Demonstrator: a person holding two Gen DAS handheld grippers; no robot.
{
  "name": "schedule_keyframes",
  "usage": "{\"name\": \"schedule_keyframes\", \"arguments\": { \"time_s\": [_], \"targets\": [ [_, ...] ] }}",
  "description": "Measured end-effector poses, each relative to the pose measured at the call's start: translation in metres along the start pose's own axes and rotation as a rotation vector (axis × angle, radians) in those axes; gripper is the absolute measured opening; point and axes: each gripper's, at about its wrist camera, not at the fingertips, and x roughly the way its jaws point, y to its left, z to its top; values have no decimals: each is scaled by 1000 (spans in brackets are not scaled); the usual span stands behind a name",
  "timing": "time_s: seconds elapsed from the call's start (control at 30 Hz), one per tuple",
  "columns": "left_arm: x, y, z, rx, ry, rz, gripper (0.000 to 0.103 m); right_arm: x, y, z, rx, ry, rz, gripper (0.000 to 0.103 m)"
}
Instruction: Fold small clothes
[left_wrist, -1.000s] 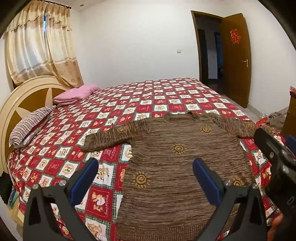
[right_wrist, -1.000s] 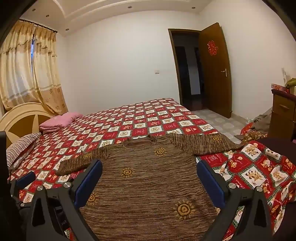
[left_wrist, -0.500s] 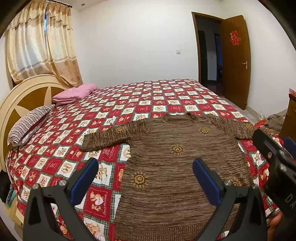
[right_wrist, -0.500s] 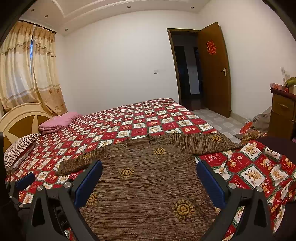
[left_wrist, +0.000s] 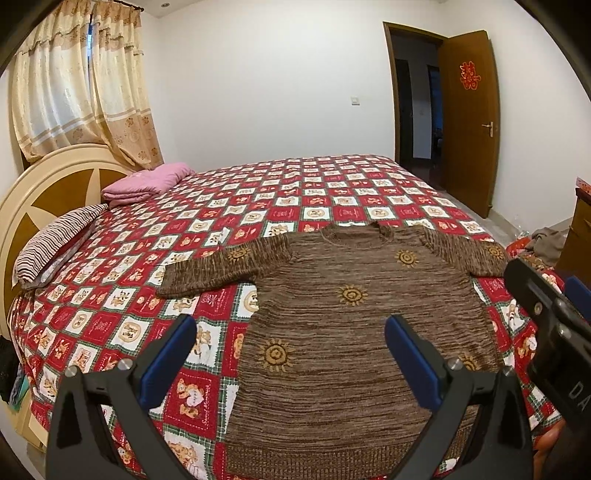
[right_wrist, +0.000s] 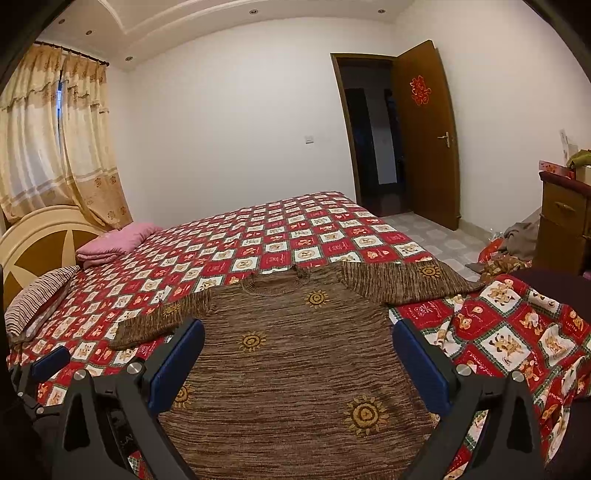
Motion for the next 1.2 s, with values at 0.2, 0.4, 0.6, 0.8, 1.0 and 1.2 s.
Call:
{"name": "schedule_keyframes", "arguments": {
  "time_s": [0.2,0.4,0.6,0.8,1.0,1.2],
  "targets": [
    [0,0,0,-2,0,0,103,0,0,0,0,0,1,102],
    [0,0,0,-1,1,0,103,0,1,0,2,2,1,102],
    [0,1,0,-3,2,-1,103,1,0,0,2,6,3,102],
    [1,0,-2,-1,6,-1,103,1,0,-1,2,7,2,102],
    [7,-2,-6,-1,18,-3,103,7,-3,-3,8,19,-4,102],
    [13,-1,-6,-7,35,-7,103,15,-4,-6,7,38,-11,102]
  ]
}}
